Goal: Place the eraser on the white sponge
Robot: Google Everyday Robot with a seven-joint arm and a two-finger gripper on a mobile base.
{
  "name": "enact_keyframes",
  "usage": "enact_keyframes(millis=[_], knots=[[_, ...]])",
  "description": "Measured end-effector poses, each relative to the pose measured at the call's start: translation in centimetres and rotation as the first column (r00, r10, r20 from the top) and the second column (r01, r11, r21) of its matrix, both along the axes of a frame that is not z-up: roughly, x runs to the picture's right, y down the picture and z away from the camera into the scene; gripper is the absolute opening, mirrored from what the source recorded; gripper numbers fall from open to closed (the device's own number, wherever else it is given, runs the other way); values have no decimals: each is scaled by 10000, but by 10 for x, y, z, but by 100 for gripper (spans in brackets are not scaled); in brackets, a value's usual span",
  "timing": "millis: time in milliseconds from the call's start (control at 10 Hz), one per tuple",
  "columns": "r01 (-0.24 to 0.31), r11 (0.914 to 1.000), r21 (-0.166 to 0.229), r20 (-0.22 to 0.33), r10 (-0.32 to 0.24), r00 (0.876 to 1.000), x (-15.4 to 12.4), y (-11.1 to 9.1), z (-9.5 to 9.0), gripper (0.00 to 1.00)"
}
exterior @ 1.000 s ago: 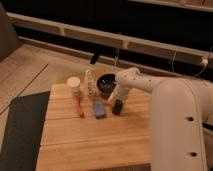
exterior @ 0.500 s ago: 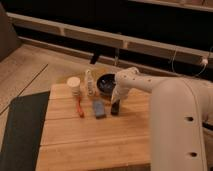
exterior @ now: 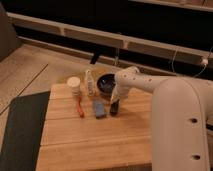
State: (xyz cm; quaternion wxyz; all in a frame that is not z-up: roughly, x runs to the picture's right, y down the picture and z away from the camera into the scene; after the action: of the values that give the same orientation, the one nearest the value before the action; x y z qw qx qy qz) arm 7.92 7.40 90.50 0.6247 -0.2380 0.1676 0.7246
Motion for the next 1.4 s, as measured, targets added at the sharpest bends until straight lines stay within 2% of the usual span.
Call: enact_keyframes(millis=[400,700,1100,1400], knots=[[-4,9985,554,-37,6,10000,-2,-25,-23,0],[77,9970,765,382,-107,9992,-28,-34,-35,0],[802,9940,749,1247,-892,9882,-86,-29,-41,0],[1314,9904,419,1622,-1366,9773,-113,-11,-36,0]])
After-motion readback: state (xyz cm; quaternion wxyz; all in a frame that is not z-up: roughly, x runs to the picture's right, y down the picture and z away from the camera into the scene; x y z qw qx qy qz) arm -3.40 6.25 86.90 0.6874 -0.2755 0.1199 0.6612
